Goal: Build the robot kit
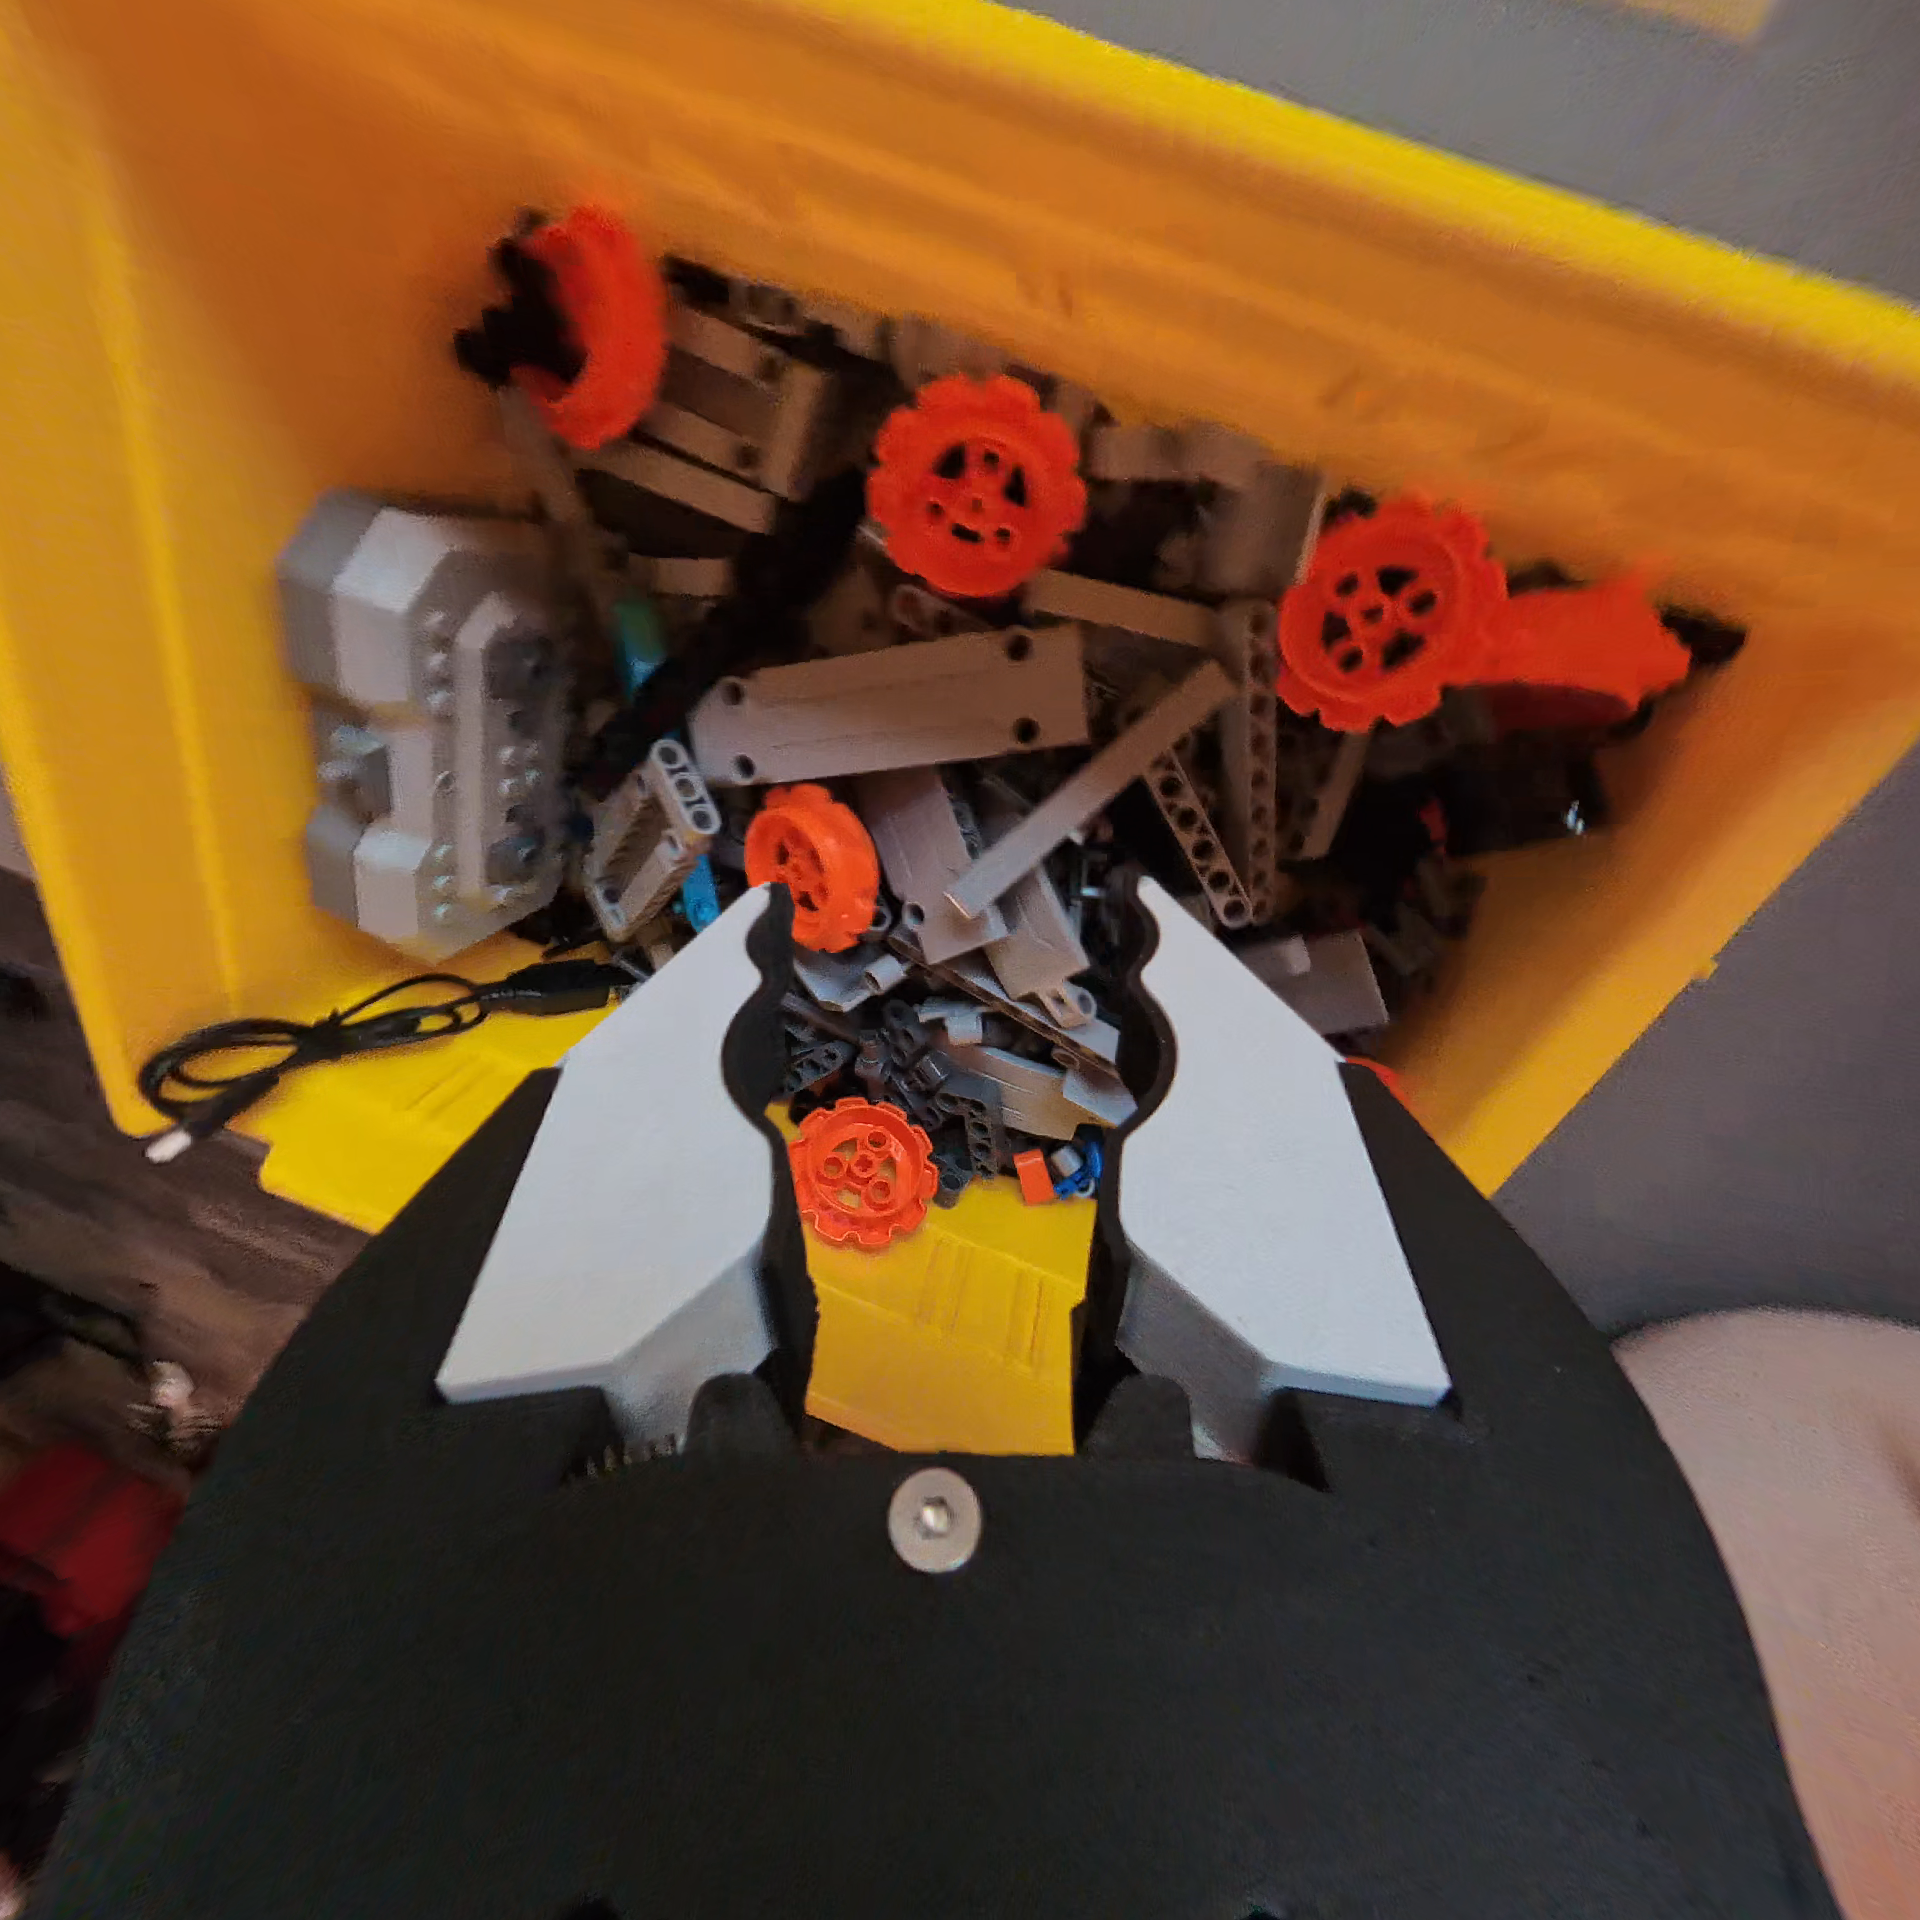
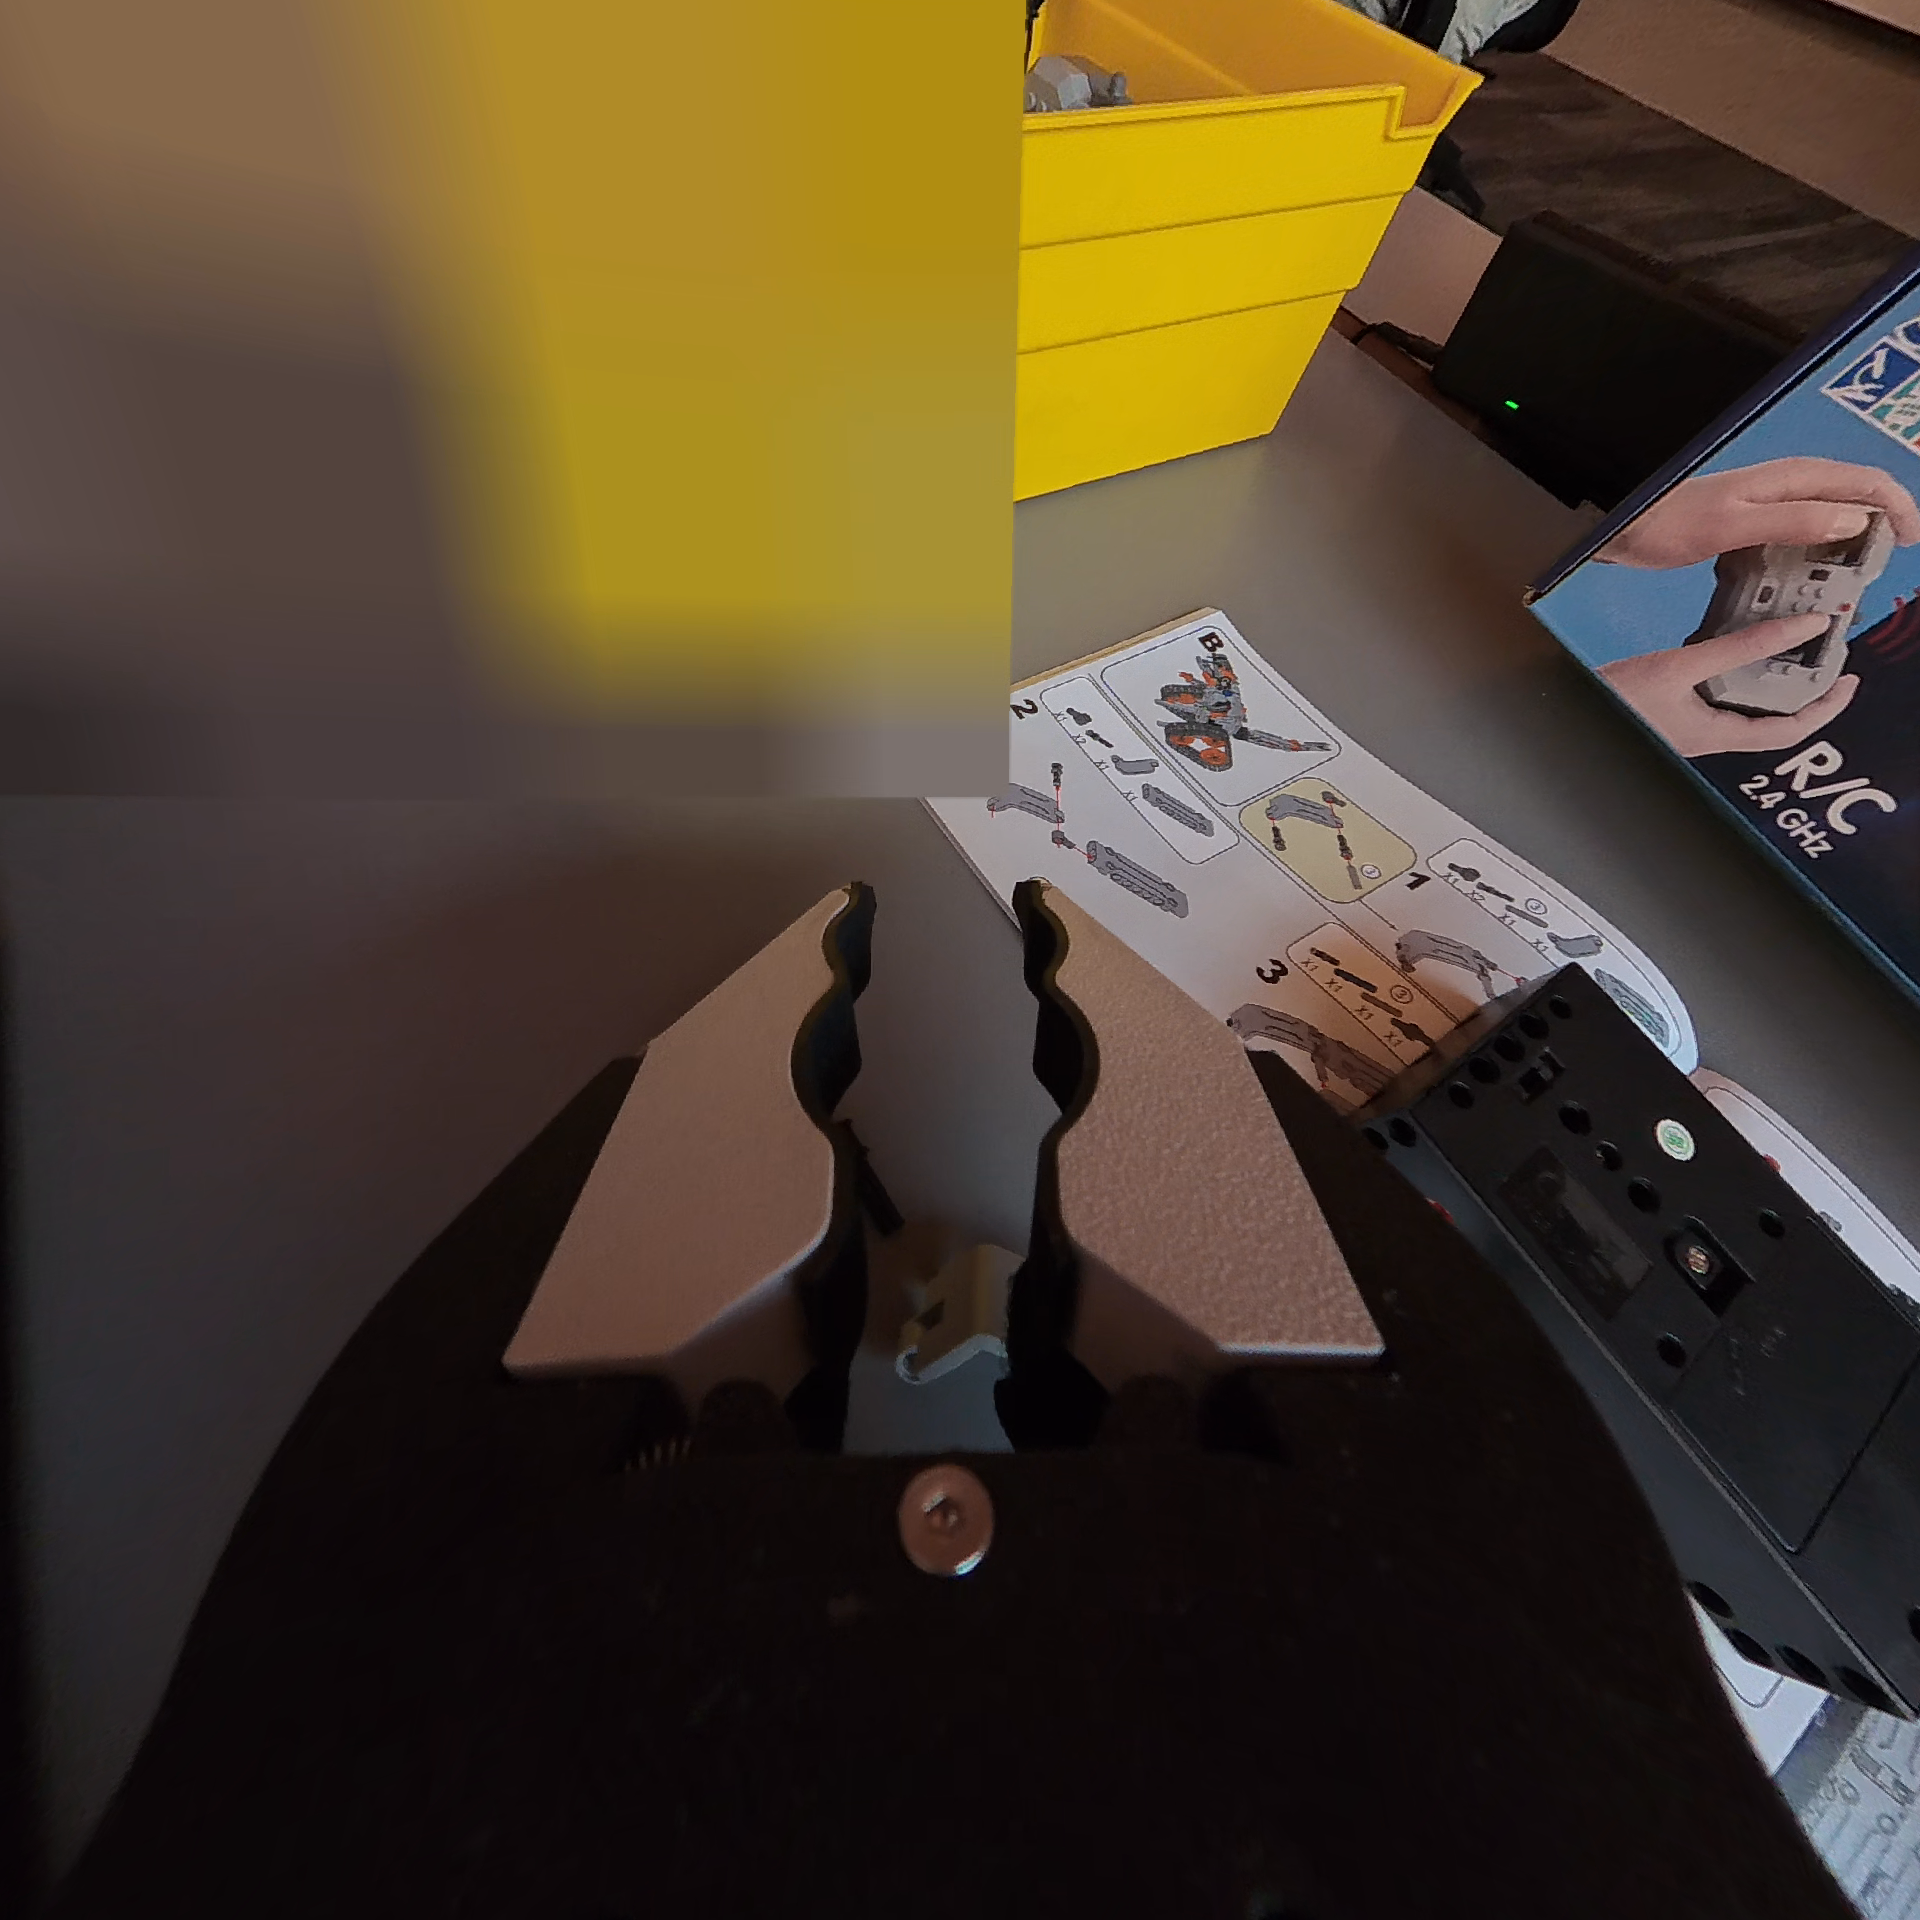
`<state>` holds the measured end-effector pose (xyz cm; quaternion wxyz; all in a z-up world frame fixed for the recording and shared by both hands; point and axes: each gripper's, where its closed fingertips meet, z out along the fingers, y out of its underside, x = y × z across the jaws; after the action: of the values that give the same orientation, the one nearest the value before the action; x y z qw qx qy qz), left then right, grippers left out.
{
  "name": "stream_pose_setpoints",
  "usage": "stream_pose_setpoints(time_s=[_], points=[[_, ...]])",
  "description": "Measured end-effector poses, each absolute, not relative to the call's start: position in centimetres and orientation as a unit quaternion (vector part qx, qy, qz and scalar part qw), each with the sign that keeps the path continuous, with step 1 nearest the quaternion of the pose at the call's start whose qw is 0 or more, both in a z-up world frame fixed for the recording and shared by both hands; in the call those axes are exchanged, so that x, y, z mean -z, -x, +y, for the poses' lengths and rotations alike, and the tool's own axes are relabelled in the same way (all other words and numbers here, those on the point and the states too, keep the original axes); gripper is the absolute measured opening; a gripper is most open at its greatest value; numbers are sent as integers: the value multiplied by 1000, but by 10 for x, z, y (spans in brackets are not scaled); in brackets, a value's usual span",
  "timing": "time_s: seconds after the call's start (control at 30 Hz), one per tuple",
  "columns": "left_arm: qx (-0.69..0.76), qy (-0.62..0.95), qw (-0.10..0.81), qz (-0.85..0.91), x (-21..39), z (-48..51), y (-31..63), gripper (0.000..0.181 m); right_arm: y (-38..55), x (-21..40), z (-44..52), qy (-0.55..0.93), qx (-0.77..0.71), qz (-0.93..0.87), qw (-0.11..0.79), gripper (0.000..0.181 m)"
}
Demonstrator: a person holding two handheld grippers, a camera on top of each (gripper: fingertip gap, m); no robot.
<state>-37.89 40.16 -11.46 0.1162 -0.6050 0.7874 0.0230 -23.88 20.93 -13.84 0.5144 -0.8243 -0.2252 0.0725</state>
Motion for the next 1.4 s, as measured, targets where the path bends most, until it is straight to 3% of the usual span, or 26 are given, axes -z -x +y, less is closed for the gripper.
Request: stream_pose_setpoints(time_s=[0.07, 0.27, 0.53, 0.67, 1.4], points=[[-41, 590, 93, 801, 124, 398, 388, 60, 239, 139, 209, 825, -73, -225, 514, 28], [-74, 608, 59, 789, 142, 408, 391, 81, 239, 139, 209, 825, -74, -225, 514, 28], [-118, 590, 66, 796, 149, 417, 386, 57, 240, 138, 208, 824, -76, -228, 514, 28], [-131, 606, 121, 775, 136, 440, 382, 30, 241, 139, 208, 825, -77, -227, 512, 28], [-147, 674, 206, 694, 105, 483, 380, 30, 243, 142, 208, 826, -80, -232, 506, 27]])
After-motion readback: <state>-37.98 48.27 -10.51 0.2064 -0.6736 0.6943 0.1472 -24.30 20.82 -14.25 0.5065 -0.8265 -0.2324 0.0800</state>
